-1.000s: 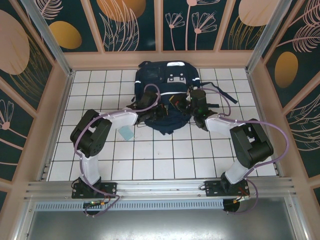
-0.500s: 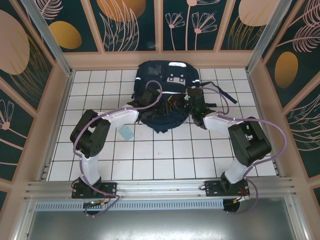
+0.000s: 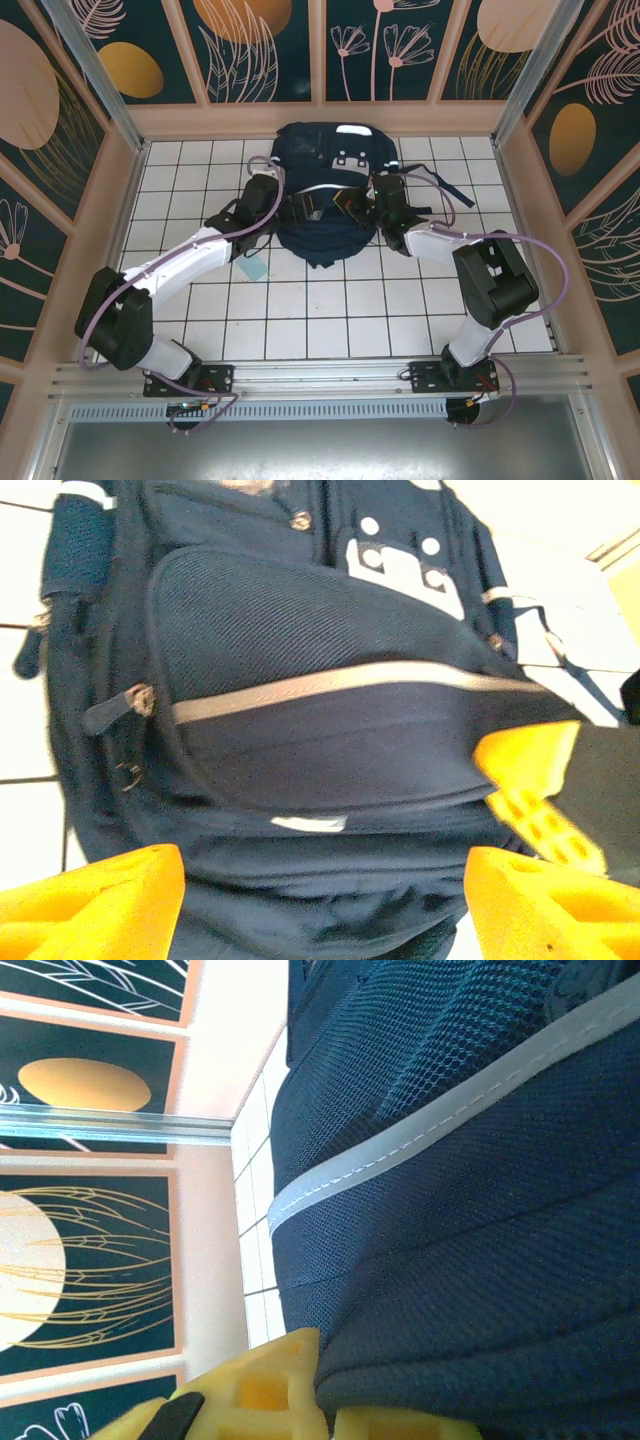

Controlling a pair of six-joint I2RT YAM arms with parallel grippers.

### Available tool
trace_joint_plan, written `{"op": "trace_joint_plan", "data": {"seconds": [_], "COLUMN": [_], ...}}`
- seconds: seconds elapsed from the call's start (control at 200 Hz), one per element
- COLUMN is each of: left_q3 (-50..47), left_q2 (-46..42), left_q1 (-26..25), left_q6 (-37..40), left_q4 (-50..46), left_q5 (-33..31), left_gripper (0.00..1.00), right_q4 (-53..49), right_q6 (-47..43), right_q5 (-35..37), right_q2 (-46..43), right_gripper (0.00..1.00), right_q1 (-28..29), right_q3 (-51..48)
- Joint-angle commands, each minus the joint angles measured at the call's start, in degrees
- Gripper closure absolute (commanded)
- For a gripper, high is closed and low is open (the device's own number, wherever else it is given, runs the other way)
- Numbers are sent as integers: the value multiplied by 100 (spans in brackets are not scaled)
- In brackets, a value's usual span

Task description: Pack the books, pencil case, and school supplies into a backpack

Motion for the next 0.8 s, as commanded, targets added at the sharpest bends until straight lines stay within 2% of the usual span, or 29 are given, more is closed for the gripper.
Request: {"op": "trace_joint_plan", "data": {"seconds": [0.0,0.07,0.145,0.25,0.415,0.56,0.796], "left_q3": [-273,-540,-732,-976,-1512,-1851,-2058], "left_q2": [-171,-260,-328,-383,-440,-147,134], "left_q1": [-1,16,41,115,162,227,228], "left_q6": [-118,-307,-599,-893,-1476,-1922,-2357], "left_q4": [-508,-774,-1104,-1539,-1742,-1617,-1048], "left_q5": [-543,-752,-926,-921,-464,-156,-204], "left_gripper": [21,17,7,1,1,1,4], "right_q4": [166,193,254,336,419,459,396], "right_q6": [-167,-196,-195,-196,-238,-288,-410], "right_q5": [-493,-497,-510,-591,-618,-591,-679], "right_q2": [82,100,136,190,173,91,54], "right_gripper": [100,100,100,100,100,100,100], "right_q1": [69,69,72,64,60,52,-4], "right_q3": [267,285,286,299,232,106,64]}}
